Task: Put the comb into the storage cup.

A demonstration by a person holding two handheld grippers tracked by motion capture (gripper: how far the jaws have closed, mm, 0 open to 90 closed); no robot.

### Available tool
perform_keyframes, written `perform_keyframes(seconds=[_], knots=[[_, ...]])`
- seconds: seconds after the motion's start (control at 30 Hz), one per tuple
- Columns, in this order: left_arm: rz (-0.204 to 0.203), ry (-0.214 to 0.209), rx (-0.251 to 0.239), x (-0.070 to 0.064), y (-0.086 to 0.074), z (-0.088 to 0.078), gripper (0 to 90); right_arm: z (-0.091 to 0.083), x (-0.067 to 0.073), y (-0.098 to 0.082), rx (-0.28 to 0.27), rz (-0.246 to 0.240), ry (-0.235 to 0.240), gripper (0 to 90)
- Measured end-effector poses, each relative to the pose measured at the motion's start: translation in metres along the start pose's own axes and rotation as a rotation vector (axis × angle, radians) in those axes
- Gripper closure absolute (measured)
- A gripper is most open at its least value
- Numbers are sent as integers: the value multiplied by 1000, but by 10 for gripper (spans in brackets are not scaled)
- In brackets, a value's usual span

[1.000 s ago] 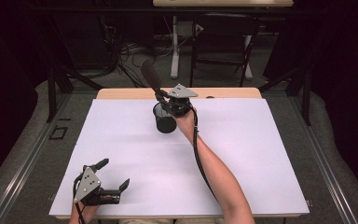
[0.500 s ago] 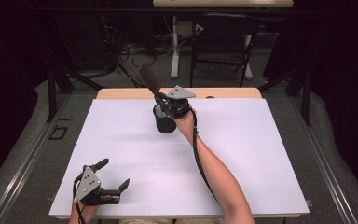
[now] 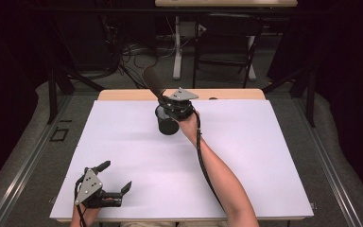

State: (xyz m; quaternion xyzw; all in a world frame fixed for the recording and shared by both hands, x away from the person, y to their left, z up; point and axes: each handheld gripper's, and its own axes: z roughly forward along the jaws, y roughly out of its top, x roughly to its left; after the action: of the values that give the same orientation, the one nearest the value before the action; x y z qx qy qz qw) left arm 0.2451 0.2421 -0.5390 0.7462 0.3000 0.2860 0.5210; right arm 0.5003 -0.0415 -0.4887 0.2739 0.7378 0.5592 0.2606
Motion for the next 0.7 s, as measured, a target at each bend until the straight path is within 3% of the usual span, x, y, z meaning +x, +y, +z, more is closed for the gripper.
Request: perform_keyframes(seconds=[0.7], knots=[[0, 0, -4, 0, 0, 0, 4, 4, 1, -10, 58, 6, -5, 721]])
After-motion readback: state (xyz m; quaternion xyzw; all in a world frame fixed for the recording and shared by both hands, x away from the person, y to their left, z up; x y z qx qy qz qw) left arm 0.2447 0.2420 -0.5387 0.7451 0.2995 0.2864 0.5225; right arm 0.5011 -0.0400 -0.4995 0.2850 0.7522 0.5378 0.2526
